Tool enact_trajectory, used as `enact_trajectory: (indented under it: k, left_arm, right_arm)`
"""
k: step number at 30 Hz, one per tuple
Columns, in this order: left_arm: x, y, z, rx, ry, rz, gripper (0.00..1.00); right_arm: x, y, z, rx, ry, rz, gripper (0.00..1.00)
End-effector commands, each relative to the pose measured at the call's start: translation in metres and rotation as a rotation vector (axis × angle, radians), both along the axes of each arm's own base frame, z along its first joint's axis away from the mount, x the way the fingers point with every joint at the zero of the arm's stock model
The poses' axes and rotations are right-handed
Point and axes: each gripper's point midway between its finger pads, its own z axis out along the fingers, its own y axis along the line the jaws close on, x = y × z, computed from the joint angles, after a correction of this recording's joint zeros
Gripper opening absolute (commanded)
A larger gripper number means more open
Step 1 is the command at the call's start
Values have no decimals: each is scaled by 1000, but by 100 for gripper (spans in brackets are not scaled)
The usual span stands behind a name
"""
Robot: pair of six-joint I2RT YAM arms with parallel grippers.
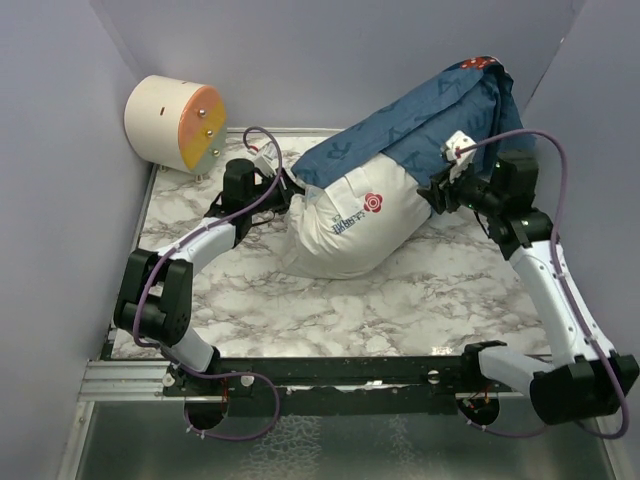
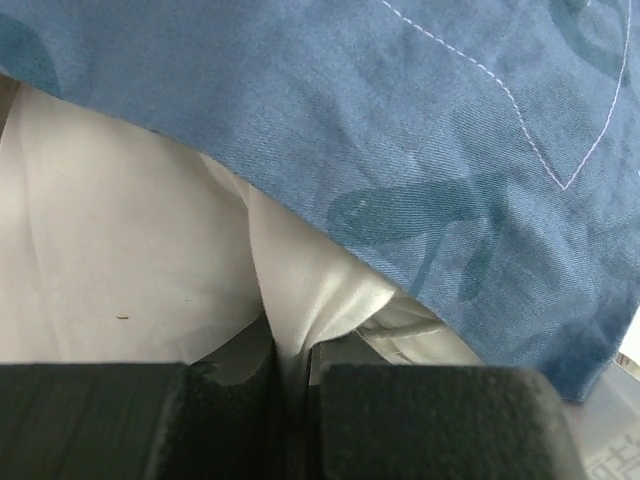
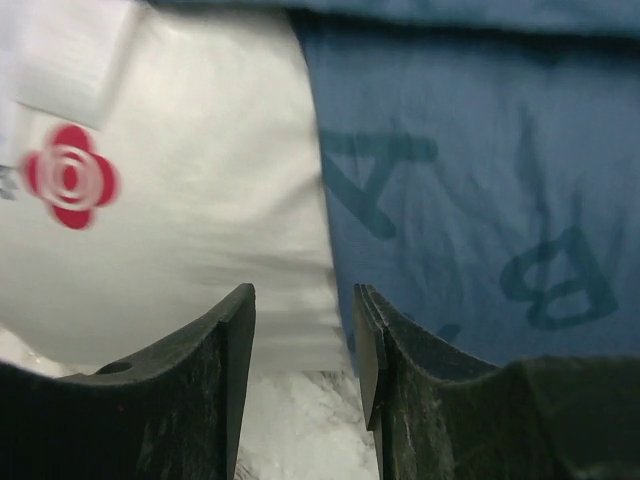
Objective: Put the pillow into the pillowcase
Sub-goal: Stuff the pillow into the pillowcase.
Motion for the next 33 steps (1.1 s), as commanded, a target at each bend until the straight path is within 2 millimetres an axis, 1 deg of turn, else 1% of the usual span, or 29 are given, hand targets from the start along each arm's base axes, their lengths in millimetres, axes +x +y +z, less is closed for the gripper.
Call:
enact_trajectory:
  k: [1, 3, 4, 6, 8, 9, 11, 12, 14, 15, 16, 17, 19, 20, 21, 23, 24, 25, 26, 28, 30, 31, 33]
  left_arm:
    - [0, 6, -33, 75, 79, 20, 0]
    - [0, 6, -33, 75, 76, 18, 0]
    - [-1, 6, -32, 74, 75, 14, 0]
    - [-2, 5, -33, 74, 78, 9, 0]
    - [-2, 7, -33, 79, 76, 9, 0]
    - [-3, 7, -33, 83, 75, 6, 0]
    - [-2, 7, -31, 92, 70, 4, 0]
    - [-1, 8, -31, 95, 69, 3, 0]
    - [0, 8, -29, 94, 65, 4, 0]
    - [1, 7, -29, 93, 65, 2, 0]
    - [2, 7, -27, 91, 62, 1, 0]
    - [3, 6, -27, 89, 63, 0, 0]
    - [5, 5, -27, 85, 66, -2, 0]
    - [6, 4, -28, 83, 67, -1, 0]
    - [7, 4, -27, 80, 67, 0, 0]
    - [10, 3, -25, 75, 68, 2, 0]
    - [12, 3, -24, 74, 68, 4, 0]
    - [13, 2, -23, 72, 67, 6, 0]
    - [13, 2, -21, 69, 67, 8, 0]
    - [14, 1, -18, 61, 66, 11, 0]
    - [13, 2, -16, 57, 63, 12, 0]
    - [11, 2, -16, 57, 63, 14, 0]
    - [8, 3, -16, 59, 61, 18, 0]
  right_arm:
    - [40, -27, -59, -91, 86, -170, 44]
    - [47, -29, -69, -103, 112, -182, 44]
    - [53, -33, -73, -117, 115, -205, 44]
    - [67, -47, -78, -156, 97, -288, 44]
    - [79, -62, -78, -190, 59, -367, 43]
    - [83, -67, -78, -206, 43, -395, 40]
    - [88, -73, -76, -230, 17, -420, 27]
    - [89, -73, -77, -236, 14, -415, 20]
    - [89, -65, -78, -227, 20, -371, 10]
    - [88, -58, -78, -215, 27, -329, 7]
    - [85, -47, -78, -195, 37, -270, 4]
    - [78, -33, -79, -169, 60, -190, 1]
    - [56, 5, -74, -84, 106, 36, 1]
    - [39, 25, -69, -29, 138, 172, 1]
    - [18, 47, -60, 29, 166, 335, 1]
    - [-22, 83, -37, 132, 213, 603, 1]
    - [-35, 99, -15, 152, 192, 709, 1]
    - [-48, 115, -3, 166, 205, 787, 1]
    - [-56, 129, 8, 172, 218, 835, 1]
    - [-67, 151, 29, 191, 243, 908, 1]
    - [-69, 160, 45, 231, 278, 955, 1]
    - [-67, 162, 49, 248, 297, 965, 1]
    - [-61, 165, 45, 270, 341, 949, 1]
